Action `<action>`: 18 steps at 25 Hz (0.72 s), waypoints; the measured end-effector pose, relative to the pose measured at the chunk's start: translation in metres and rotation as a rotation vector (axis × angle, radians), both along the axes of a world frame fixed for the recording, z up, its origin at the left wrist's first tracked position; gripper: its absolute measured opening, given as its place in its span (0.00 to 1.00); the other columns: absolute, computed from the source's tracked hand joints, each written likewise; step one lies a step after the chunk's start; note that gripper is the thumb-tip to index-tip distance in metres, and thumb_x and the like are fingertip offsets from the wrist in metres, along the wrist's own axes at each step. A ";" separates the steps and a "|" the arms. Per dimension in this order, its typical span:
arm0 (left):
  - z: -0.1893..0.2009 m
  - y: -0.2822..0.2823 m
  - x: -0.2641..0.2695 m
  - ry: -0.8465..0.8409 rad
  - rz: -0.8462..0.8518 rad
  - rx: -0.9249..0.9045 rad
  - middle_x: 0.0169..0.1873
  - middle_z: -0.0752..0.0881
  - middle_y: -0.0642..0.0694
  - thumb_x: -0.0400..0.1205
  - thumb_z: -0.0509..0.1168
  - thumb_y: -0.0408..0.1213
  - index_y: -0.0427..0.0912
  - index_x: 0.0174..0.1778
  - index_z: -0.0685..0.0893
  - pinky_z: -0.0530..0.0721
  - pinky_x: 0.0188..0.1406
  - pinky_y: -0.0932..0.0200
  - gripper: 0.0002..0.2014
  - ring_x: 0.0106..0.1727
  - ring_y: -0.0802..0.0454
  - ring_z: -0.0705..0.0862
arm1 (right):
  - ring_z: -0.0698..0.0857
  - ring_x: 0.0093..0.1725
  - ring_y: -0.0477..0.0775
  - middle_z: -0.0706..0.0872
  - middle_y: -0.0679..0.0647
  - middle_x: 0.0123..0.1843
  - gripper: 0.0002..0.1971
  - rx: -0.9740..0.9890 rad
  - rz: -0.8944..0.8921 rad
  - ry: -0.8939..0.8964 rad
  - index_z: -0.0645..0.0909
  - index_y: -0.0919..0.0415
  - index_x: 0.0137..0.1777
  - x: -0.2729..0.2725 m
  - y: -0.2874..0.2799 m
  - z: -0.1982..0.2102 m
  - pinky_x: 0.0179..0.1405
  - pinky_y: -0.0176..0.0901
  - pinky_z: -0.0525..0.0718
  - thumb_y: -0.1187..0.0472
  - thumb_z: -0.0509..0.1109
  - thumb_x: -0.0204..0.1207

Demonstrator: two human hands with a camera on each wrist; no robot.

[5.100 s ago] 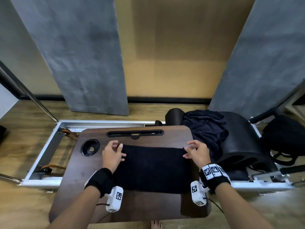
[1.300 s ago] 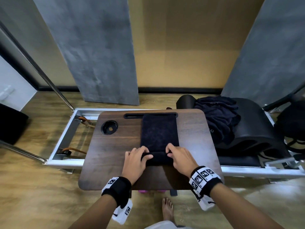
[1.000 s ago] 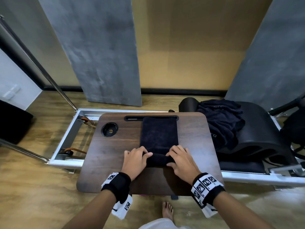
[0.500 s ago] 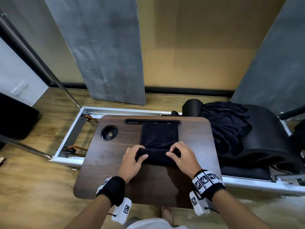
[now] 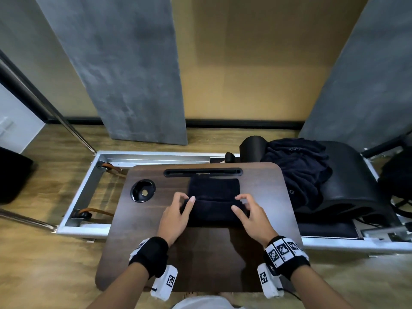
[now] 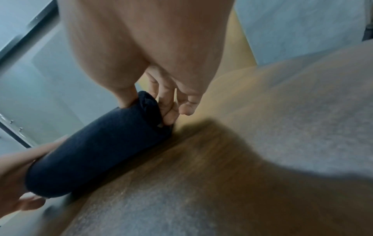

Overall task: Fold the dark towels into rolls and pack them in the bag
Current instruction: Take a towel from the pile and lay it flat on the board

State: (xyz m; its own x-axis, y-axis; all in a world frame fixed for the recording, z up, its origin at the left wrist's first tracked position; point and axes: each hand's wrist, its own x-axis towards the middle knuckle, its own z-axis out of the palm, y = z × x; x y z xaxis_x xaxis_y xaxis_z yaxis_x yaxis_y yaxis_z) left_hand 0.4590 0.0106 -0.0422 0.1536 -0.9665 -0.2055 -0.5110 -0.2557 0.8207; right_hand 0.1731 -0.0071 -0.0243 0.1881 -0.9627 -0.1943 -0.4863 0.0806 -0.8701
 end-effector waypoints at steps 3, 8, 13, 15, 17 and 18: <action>0.005 -0.001 0.004 -0.154 -0.136 -0.031 0.60 0.79 0.60 0.84 0.53 0.68 0.67 0.64 0.72 0.81 0.68 0.46 0.17 0.65 0.54 0.80 | 0.88 0.47 0.52 0.89 0.49 0.46 0.03 -0.012 -0.124 0.035 0.78 0.41 0.57 0.012 -0.011 -0.003 0.54 0.62 0.88 0.46 0.67 0.88; 0.008 -0.016 0.008 -0.144 -0.133 0.068 0.64 0.82 0.53 0.90 0.57 0.64 0.50 0.70 0.78 0.83 0.70 0.43 0.23 0.67 0.51 0.83 | 0.89 0.42 0.49 0.89 0.48 0.54 0.13 0.100 -0.116 -0.141 0.82 0.36 0.61 0.015 -0.018 0.000 0.37 0.42 0.87 0.40 0.77 0.79; 0.024 -0.047 0.006 -0.241 -0.100 0.204 0.49 0.88 0.47 0.86 0.54 0.72 0.47 0.50 0.81 0.86 0.58 0.42 0.29 0.54 0.43 0.87 | 0.93 0.44 0.48 0.90 0.53 0.60 0.29 0.196 -0.111 -0.210 0.78 0.47 0.72 0.012 -0.023 -0.003 0.39 0.43 0.91 0.55 0.86 0.73; 0.031 -0.055 0.004 -0.295 -0.078 0.237 0.48 0.88 0.45 0.86 0.52 0.74 0.46 0.43 0.79 0.85 0.58 0.44 0.32 0.53 0.40 0.86 | 0.94 0.52 0.50 0.94 0.52 0.55 0.22 0.135 -0.221 -0.202 0.86 0.52 0.63 0.015 -0.031 -0.003 0.51 0.47 0.94 0.50 0.86 0.72; 0.035 -0.060 0.000 -0.298 -0.049 0.256 0.53 0.88 0.42 0.86 0.49 0.74 0.45 0.47 0.79 0.83 0.60 0.43 0.33 0.58 0.38 0.85 | 0.94 0.52 0.49 0.95 0.49 0.48 0.20 0.097 -0.280 -0.130 0.92 0.53 0.53 0.019 -0.038 -0.004 0.55 0.48 0.92 0.40 0.85 0.70; 0.036 -0.061 -0.003 -0.272 -0.036 0.247 0.58 0.87 0.42 0.87 0.48 0.73 0.45 0.54 0.78 0.82 0.61 0.44 0.33 0.61 0.37 0.85 | 0.93 0.49 0.50 0.95 0.50 0.46 0.22 0.088 -0.293 -0.060 0.92 0.54 0.47 0.021 -0.041 -0.003 0.52 0.49 0.91 0.34 0.82 0.70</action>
State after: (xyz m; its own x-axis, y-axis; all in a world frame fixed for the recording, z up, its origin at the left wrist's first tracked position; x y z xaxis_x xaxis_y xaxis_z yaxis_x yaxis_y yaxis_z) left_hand 0.4564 -0.0505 -0.0059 0.2014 -0.8985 -0.3899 -0.7146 -0.4071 0.5689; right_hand 0.1942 -0.0483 -0.0278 -0.0817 -0.9576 -0.2761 -0.3795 0.2861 -0.8799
